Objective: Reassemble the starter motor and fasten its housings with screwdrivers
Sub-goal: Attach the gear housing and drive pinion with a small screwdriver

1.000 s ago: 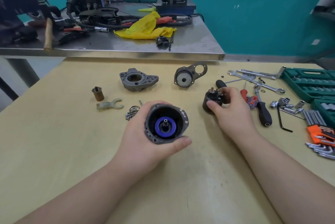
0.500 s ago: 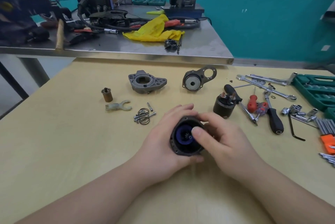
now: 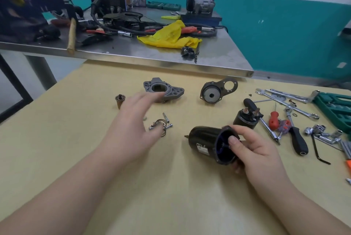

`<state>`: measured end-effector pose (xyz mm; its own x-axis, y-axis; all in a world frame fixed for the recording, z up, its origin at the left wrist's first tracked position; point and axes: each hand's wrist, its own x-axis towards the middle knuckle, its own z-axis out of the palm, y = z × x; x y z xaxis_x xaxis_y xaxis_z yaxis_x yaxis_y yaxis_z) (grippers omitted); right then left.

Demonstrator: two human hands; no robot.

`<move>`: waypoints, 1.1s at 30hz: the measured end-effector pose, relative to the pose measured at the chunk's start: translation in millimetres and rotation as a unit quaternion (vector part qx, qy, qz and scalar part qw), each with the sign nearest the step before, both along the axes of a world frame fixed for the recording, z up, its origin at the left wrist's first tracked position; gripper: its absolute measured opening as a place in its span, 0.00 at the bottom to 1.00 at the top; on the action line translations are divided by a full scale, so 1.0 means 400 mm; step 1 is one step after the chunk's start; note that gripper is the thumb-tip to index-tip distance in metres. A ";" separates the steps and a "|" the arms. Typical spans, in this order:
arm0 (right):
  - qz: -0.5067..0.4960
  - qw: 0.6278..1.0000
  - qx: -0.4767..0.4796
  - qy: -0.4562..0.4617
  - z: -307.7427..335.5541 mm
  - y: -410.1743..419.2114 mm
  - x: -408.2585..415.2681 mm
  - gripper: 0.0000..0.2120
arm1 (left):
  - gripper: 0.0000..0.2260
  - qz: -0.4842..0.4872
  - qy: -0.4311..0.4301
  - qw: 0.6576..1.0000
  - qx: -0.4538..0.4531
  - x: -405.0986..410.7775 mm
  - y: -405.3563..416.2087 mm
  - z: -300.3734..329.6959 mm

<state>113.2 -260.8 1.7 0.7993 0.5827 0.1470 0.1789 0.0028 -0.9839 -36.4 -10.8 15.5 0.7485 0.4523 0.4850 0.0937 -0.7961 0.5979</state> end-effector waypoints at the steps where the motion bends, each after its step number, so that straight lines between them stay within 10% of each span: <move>1: -0.002 1.000 0.004 0.005 -0.003 0.003 0.002 0.11 | 0.27 0.031 0.014 0.999 -0.013 0.007 0.018 -0.002; 7: -0.009 1.000 0.018 -0.010 -0.004 0.025 0.014 0.17 | 0.21 0.056 0.115 0.991 -0.029 0.032 0.024 -0.044; 18: -0.086 0.985 -0.117 -0.096 -0.025 0.015 0.069 0.19 | 0.13 0.094 -0.003 0.986 -0.136 0.035 0.017 -0.043; 26: -0.105 0.961 -0.192 -0.169 -0.021 0.016 0.062 0.14 | 0.11 0.045 -0.128 0.860 -0.492 0.035 0.053 -0.047; 33: -0.122 0.870 -0.150 -0.454 -0.003 0.023 -0.012 0.09 | 0.09 0.066 -0.183 0.841 -0.504 0.045 0.072 -0.050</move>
<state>108.3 -251.7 0.7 0.5377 0.5327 0.6536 0.8422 -0.3761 -0.3863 -18.4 18.0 -4.6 0.5426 0.8399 -0.0082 -0.1955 0.1358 0.9713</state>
